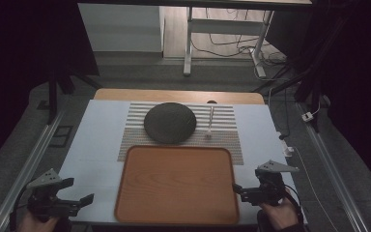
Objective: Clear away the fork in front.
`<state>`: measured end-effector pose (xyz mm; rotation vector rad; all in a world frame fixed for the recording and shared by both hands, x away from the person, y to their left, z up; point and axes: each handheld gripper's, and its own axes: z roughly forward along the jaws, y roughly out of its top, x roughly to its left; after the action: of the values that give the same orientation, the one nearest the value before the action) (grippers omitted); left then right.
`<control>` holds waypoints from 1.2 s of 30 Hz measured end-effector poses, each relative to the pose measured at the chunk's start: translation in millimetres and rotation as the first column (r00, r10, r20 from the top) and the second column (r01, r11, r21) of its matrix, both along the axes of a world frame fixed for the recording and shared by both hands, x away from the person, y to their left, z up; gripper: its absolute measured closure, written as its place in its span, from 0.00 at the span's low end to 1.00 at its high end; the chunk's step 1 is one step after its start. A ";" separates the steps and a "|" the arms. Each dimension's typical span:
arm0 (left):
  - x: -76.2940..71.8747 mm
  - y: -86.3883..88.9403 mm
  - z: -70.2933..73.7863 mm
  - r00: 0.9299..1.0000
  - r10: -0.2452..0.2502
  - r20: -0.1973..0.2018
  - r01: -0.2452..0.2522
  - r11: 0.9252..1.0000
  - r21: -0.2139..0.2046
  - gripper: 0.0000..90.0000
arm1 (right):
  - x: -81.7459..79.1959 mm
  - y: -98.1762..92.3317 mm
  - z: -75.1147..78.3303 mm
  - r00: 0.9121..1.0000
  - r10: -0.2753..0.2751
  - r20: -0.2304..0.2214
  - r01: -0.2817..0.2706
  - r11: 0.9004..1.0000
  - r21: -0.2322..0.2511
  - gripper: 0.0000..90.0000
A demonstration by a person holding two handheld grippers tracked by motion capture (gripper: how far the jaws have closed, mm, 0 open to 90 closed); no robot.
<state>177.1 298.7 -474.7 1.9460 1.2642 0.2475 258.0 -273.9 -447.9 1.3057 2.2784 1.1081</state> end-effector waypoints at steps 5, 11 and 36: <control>3.2 0.3 -0.6 1.000 0.002 -0.012 -0.002 1.000 0.000 0.00 | 1.0 -0.2 -0.4 1.000 -0.006 -0.012 0.006 1.000 -0.005 0.00; 6.3 -1.9 -1.3 0.999 -0.015 -0.035 0.015 1.000 0.009 0.00 | 1.1 1.1 -1.3 1.000 0.002 -0.022 -0.002 1.000 -0.019 0.00; 7.1 -1.1 -1.7 0.999 -0.024 -0.043 0.024 1.000 0.000 0.00 | 0.3 8.9 0.8 0.999 0.048 -0.009 -0.048 0.997 -0.064 0.00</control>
<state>184.1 297.6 -476.4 1.9755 1.2671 0.1952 258.4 -265.0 -447.1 1.2391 2.3423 1.0384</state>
